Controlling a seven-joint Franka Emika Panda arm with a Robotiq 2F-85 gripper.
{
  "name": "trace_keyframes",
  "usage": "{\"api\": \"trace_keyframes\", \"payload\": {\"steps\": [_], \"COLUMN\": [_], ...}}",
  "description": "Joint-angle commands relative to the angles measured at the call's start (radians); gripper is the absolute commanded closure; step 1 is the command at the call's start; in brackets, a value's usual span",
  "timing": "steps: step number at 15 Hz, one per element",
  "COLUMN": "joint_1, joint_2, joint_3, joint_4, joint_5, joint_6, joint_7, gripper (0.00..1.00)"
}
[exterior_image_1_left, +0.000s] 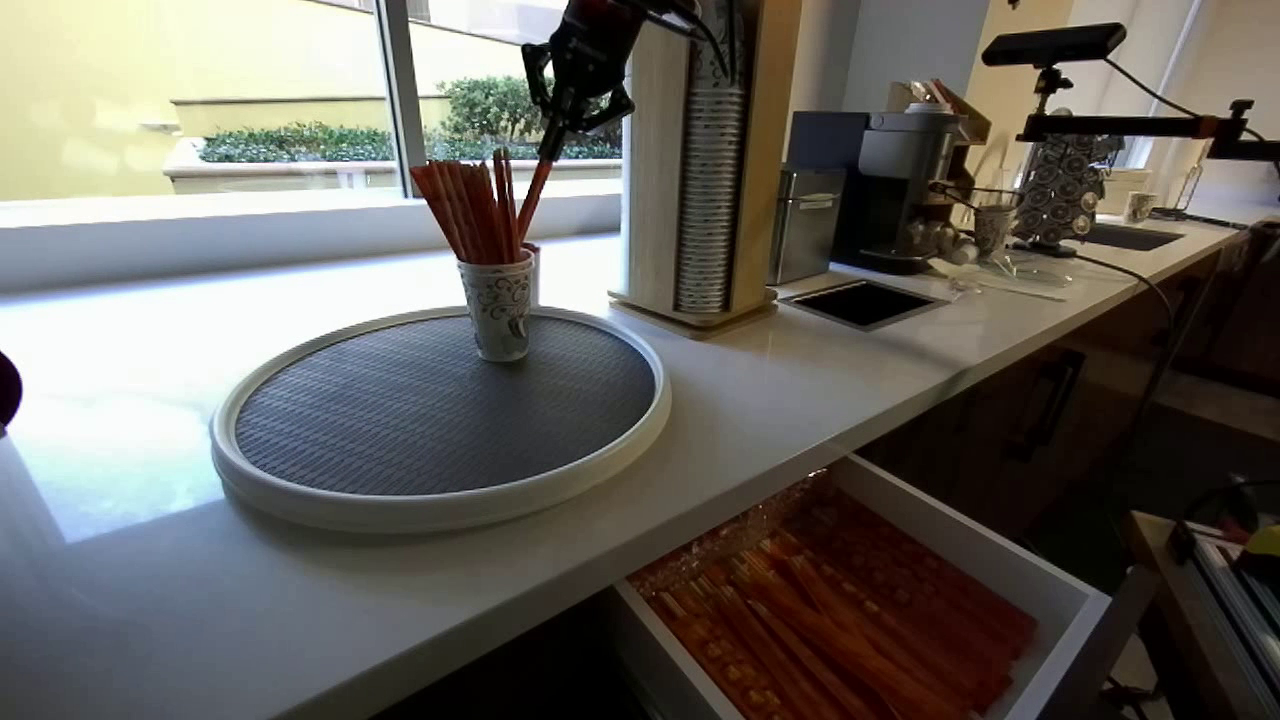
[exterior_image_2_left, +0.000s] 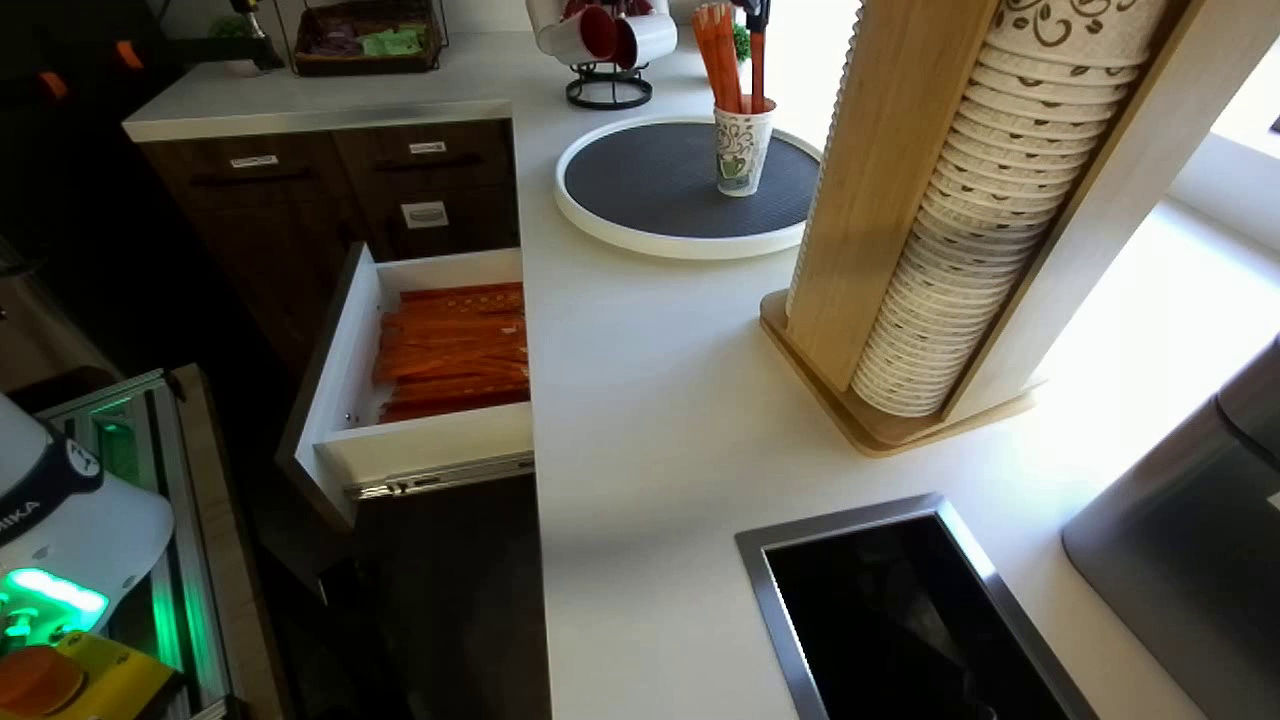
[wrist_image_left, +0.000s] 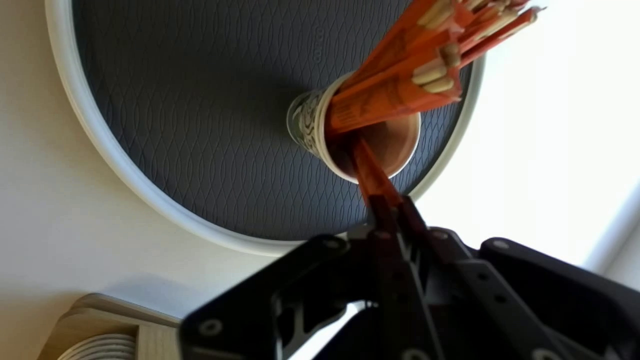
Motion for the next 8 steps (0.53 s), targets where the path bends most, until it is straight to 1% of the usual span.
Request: {"api": "trace_keyframes", "payload": {"steps": [1,4,8], "joint_1": [-0.005,-0.003,-0.003], "joint_2": [0.020,0.010,0.005], "joint_3": [0.003,0.005,0.006], "joint_4": [0.043,0.038,0.057], "joint_5": [0.014,0.012,0.010], "joint_6": [-0.041,-0.048,-0.089], "joint_7": [0.019,0.020,0.032], "gripper": [0.98,0.98,0.98]}}
